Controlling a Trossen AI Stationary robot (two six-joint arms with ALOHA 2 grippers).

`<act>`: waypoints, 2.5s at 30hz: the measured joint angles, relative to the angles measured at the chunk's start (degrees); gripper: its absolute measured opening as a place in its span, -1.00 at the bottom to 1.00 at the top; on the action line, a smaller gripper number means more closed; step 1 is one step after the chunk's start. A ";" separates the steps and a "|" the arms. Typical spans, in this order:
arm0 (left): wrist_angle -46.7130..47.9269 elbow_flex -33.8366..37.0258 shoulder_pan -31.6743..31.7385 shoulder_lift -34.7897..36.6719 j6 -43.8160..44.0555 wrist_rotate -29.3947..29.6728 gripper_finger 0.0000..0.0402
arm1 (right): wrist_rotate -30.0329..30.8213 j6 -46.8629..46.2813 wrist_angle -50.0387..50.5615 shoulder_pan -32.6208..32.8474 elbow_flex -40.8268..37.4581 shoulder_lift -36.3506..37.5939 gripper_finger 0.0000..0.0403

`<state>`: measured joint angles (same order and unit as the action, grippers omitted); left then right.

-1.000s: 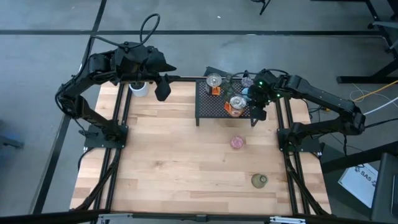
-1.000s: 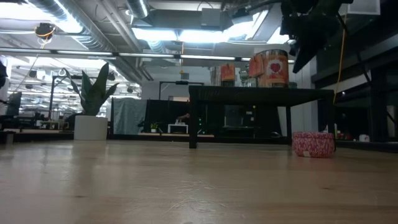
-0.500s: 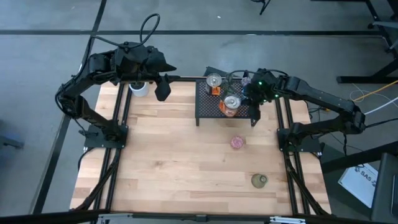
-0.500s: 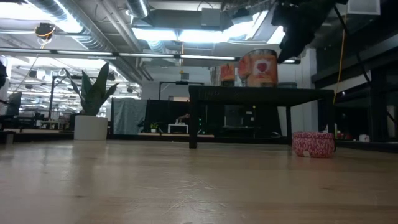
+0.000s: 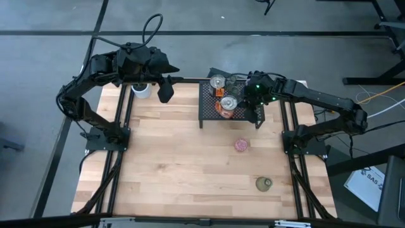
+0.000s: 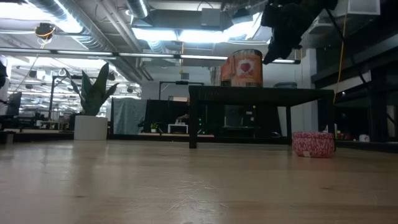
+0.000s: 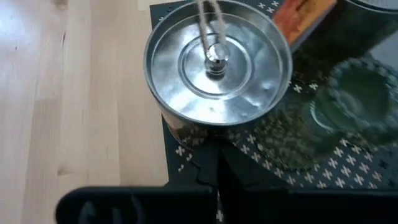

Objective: Pick & Place candle stick holders
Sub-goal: Put the silver scented candle on the shelf aligned with other silver scented candle, then put the pink scented candle on the shelf aligned with the blue scented candle

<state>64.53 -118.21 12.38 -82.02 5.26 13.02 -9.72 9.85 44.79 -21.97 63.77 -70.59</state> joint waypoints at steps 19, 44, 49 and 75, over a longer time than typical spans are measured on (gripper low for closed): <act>0.00 0.00 -0.01 0.00 0.00 0.00 -0.16 | 0.02 -1.07 -10.00 1.47 0.00 -2.62 -1.00; -0.01 -0.02 -0.02 0.00 0.00 -0.02 -0.16 | -5.30 -1.92 -10.75 1.85 0.00 -2.62 -1.00; -0.02 0.00 0.00 0.00 0.00 0.00 -0.16 | -5.46 -1.97 -12.64 3.30 0.02 -3.63 -1.00; 0.00 0.00 -0.01 0.00 0.00 -0.13 -0.16 | -6.43 -4.46 -10.93 5.56 2.87 -6.73 -1.00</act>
<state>64.53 -118.21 12.37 -82.02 5.26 12.88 -16.14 5.38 33.86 -16.42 66.64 -77.32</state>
